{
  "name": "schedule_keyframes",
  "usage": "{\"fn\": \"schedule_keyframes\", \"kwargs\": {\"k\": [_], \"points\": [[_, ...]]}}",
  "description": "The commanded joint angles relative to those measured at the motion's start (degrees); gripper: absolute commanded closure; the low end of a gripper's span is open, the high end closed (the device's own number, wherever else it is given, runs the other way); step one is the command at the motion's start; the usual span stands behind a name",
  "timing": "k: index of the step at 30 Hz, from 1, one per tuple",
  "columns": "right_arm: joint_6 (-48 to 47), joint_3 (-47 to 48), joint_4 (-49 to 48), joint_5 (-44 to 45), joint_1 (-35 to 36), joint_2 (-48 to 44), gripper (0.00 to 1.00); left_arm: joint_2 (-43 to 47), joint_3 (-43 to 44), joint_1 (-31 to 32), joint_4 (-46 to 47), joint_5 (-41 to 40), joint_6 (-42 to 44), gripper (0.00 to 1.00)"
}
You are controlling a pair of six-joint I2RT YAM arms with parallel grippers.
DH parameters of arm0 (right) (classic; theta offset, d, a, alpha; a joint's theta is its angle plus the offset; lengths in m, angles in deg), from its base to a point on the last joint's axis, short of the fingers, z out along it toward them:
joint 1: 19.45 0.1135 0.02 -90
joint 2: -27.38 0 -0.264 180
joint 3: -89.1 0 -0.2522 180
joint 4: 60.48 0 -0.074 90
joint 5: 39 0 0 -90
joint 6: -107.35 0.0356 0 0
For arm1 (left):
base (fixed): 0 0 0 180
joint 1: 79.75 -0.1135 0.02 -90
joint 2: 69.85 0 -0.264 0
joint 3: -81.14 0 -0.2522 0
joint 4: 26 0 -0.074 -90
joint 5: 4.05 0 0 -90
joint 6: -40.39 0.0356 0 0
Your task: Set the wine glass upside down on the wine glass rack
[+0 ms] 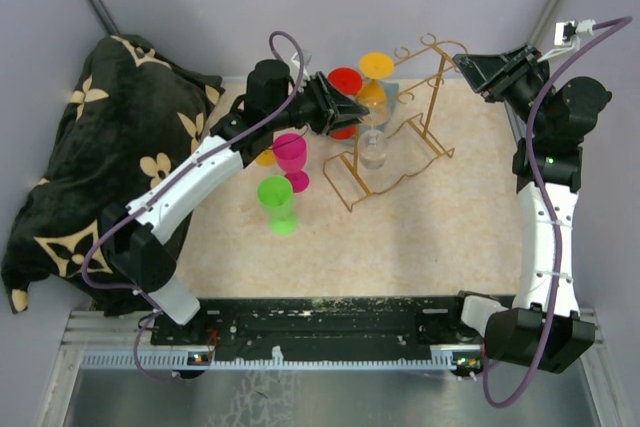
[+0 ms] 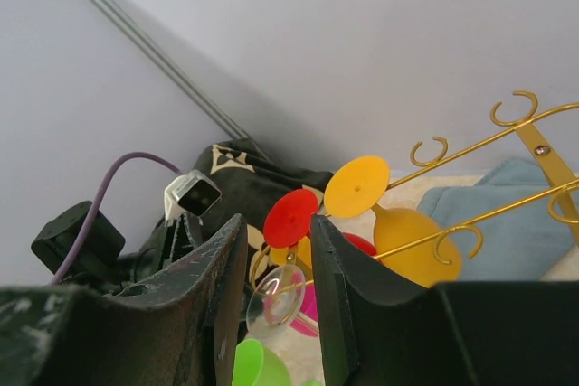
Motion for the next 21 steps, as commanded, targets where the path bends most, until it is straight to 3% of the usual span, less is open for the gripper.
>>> {"fn": "schedule_keyframes", "kwargs": {"k": [1,17,21], "points": [[-0.32,0.41,-2.95,0.49,0.63,-0.33,0.65,3.82,-0.28,-0.32,0.31,-0.74,2.13,0.59],[-0.13,-0.08,-3.55,0.58,0.76,0.2,0.65,11.96,-3.56,-1.18,-10.1,-7.06,10.35,0.53],[-0.15,-0.17,-3.48,0.56,0.76,0.09,0.65,15.44,-4.36,-2.76,-15.39,-12.4,16.45,0.54]]}}
